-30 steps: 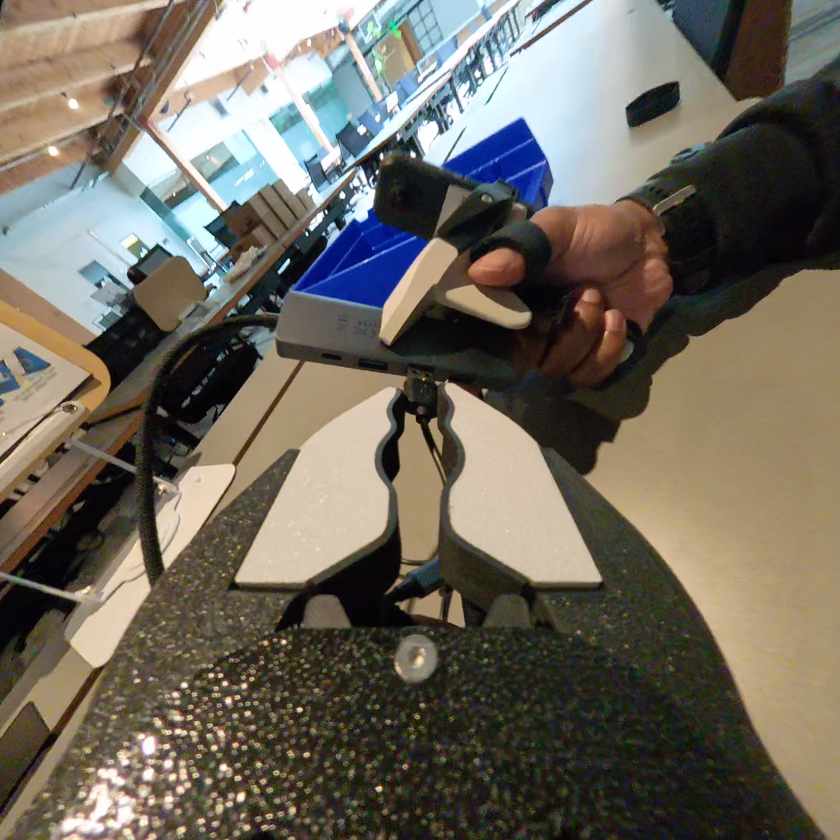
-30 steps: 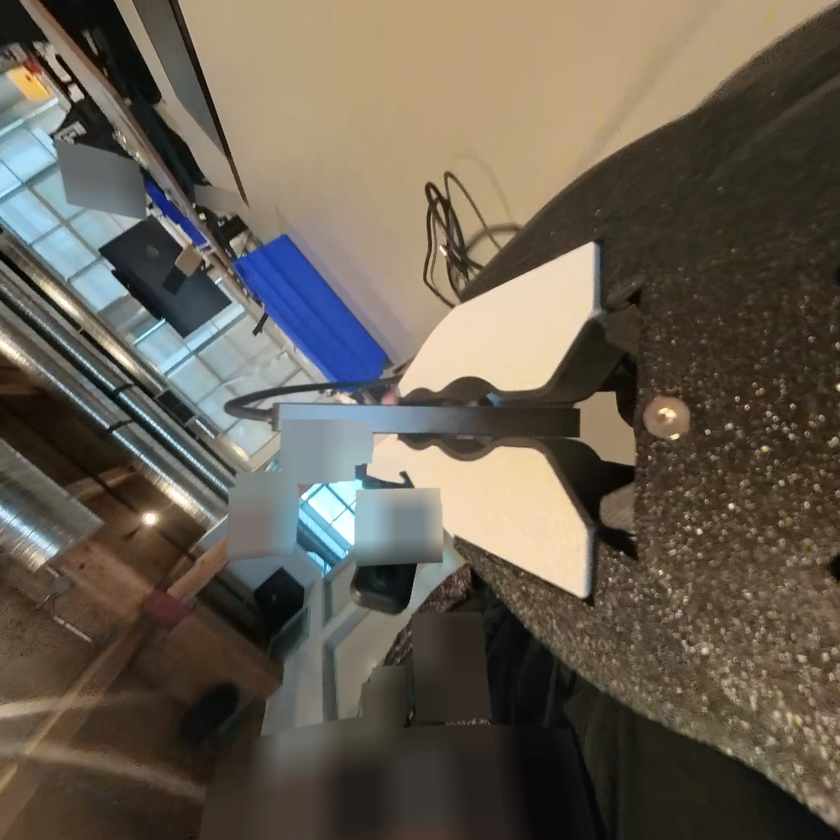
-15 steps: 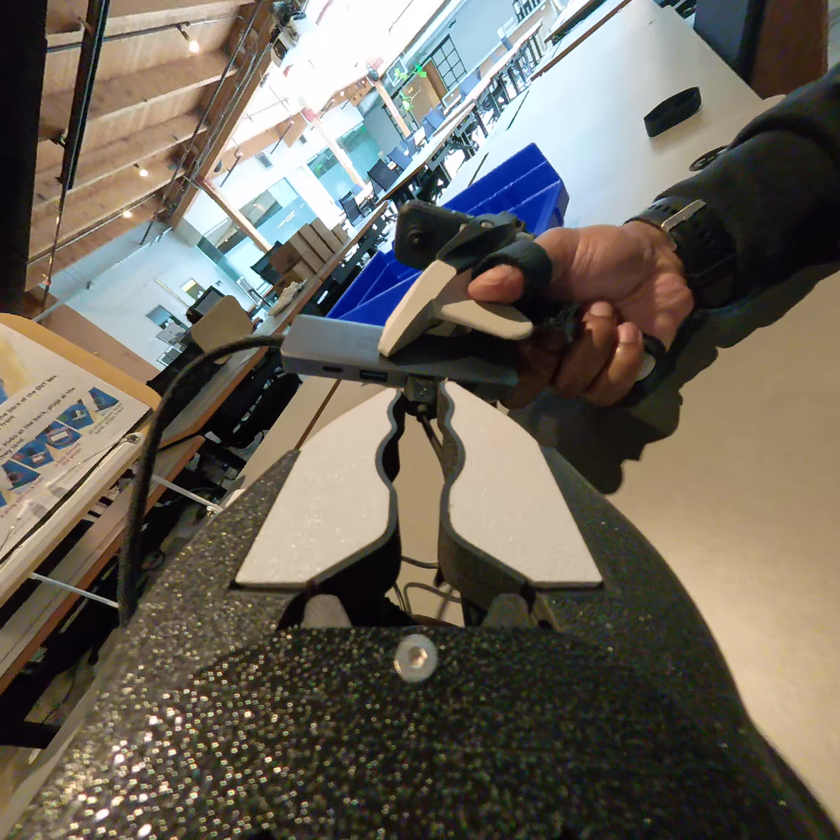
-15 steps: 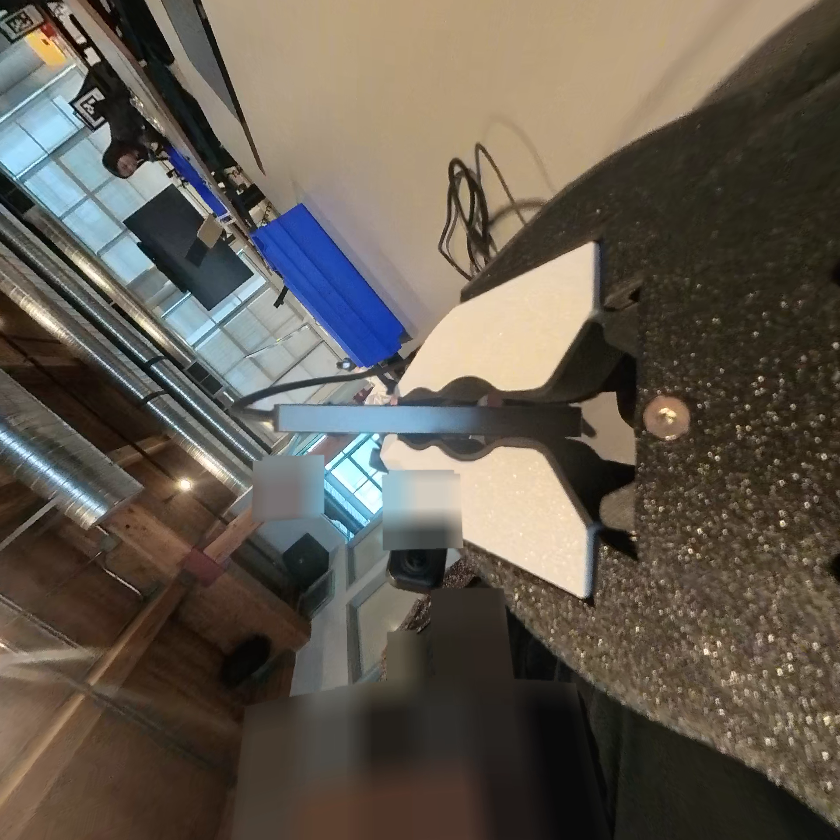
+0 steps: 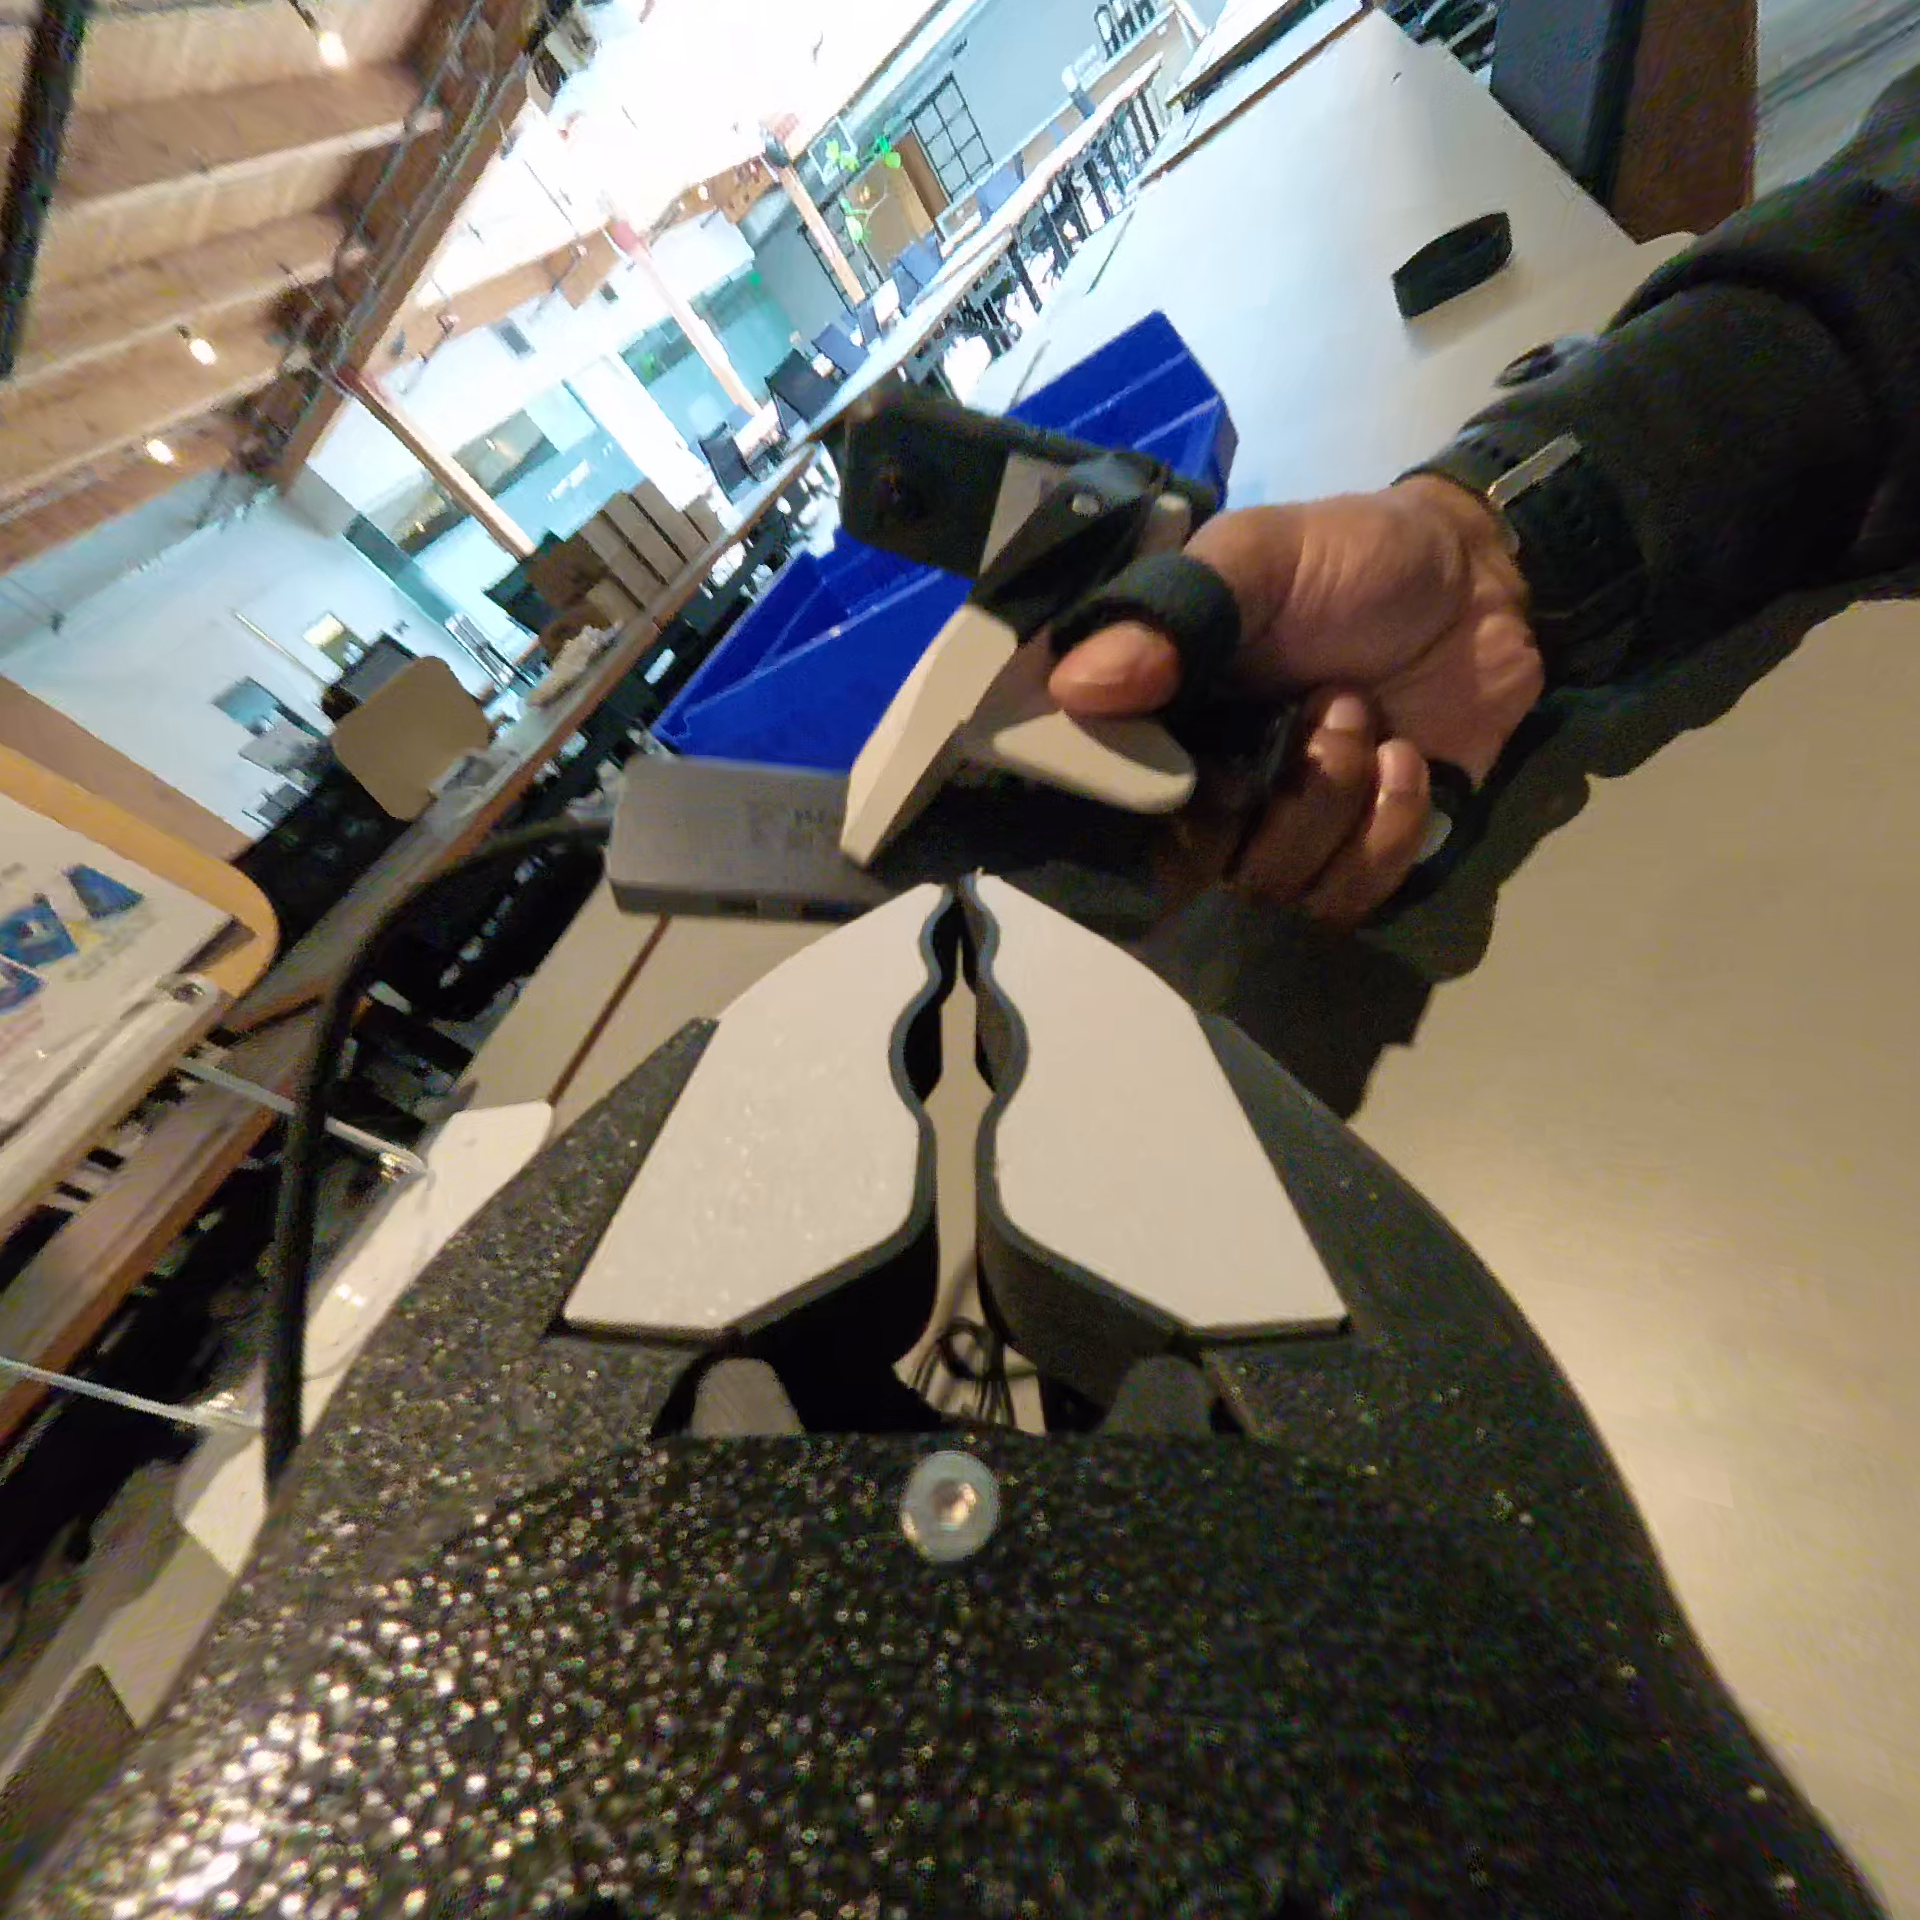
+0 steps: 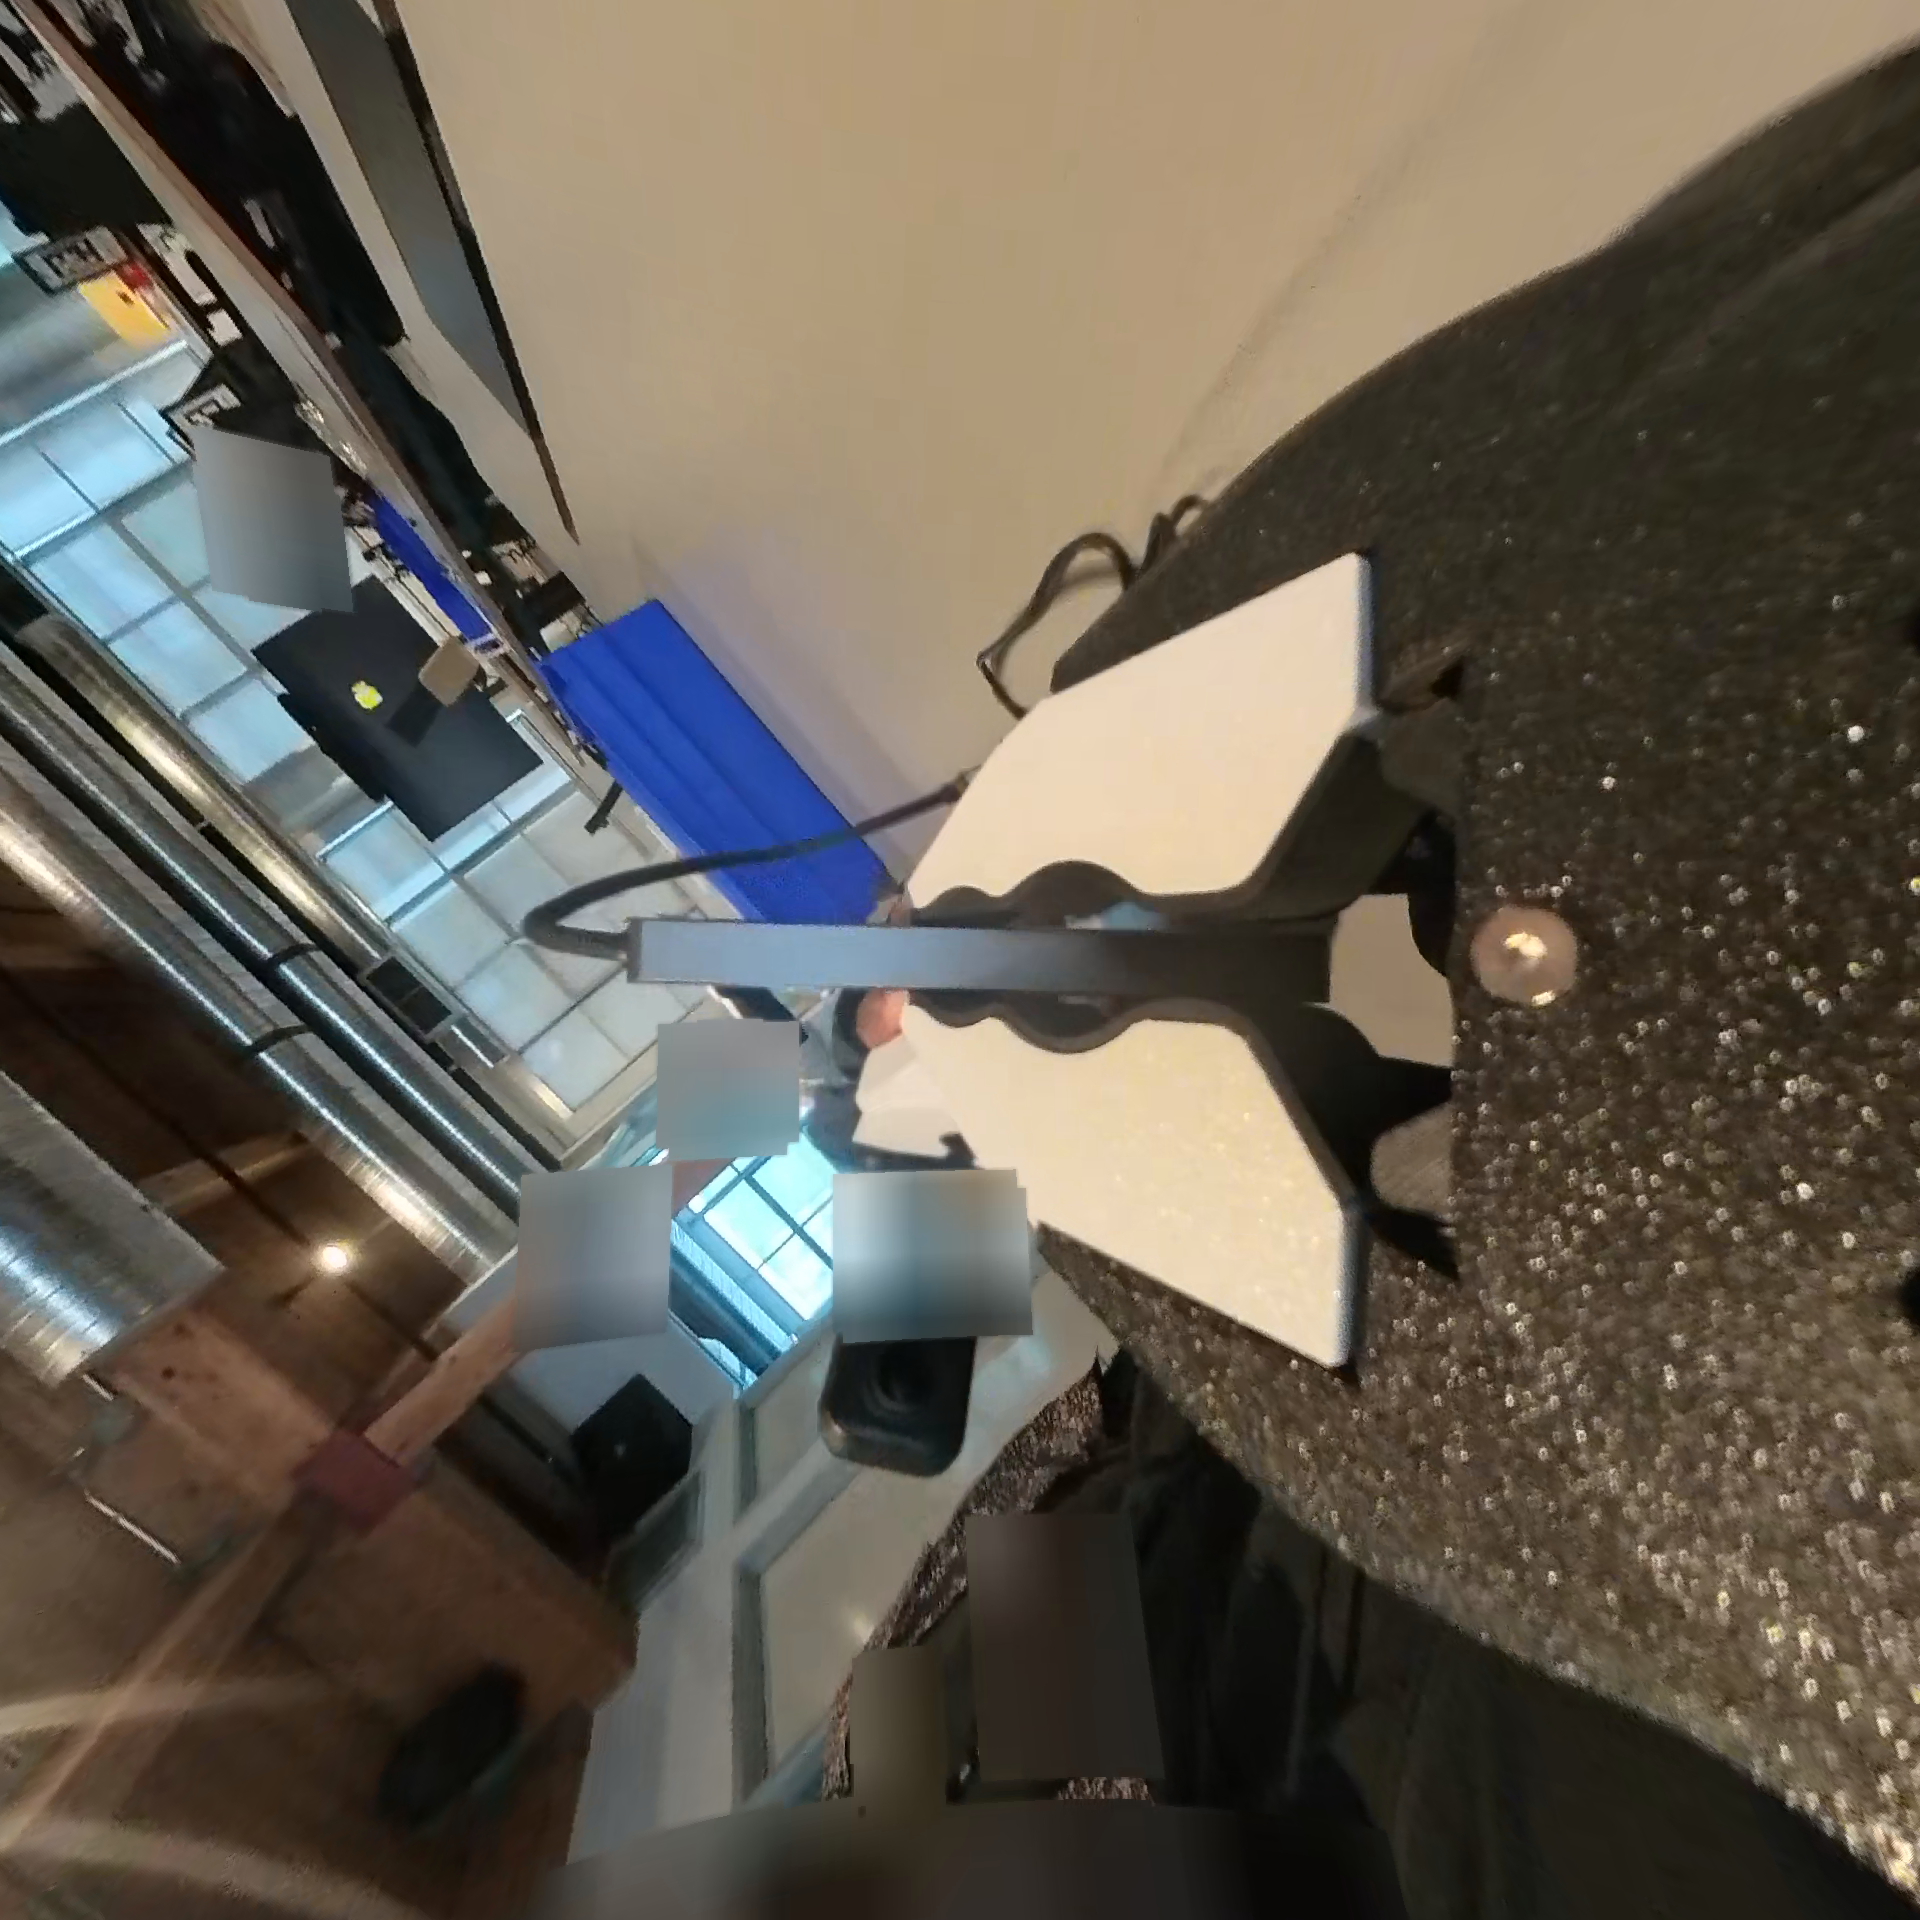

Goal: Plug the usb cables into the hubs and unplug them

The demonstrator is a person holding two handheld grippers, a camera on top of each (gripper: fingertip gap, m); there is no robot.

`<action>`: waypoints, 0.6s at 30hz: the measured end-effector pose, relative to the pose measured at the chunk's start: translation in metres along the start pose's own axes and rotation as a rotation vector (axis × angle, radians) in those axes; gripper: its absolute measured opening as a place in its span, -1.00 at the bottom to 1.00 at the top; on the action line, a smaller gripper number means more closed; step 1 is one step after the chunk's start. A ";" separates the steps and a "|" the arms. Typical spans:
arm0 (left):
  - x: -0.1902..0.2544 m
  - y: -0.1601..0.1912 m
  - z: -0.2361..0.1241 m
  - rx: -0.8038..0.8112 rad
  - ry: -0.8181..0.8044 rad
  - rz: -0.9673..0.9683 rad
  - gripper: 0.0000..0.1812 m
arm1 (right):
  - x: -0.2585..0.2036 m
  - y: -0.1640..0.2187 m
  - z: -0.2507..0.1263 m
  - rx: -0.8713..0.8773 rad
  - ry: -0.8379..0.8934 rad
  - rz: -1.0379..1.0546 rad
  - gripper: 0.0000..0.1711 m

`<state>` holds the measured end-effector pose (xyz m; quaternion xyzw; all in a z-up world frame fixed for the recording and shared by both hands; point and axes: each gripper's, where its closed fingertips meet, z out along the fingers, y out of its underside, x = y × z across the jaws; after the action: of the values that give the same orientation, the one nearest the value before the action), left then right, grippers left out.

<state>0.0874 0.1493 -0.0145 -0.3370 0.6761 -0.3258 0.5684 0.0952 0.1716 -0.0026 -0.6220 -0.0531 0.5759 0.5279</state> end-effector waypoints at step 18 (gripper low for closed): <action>0.032 0.095 -0.017 -0.514 0.362 -0.194 -0.65 | 0.044 0.014 -0.030 -0.189 0.324 -0.015 -0.87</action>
<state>0.0581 0.1771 -0.1083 -0.4687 0.7913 -0.2516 0.3015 0.1257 0.1774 -0.0486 -0.7530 -0.0256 0.4567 0.4730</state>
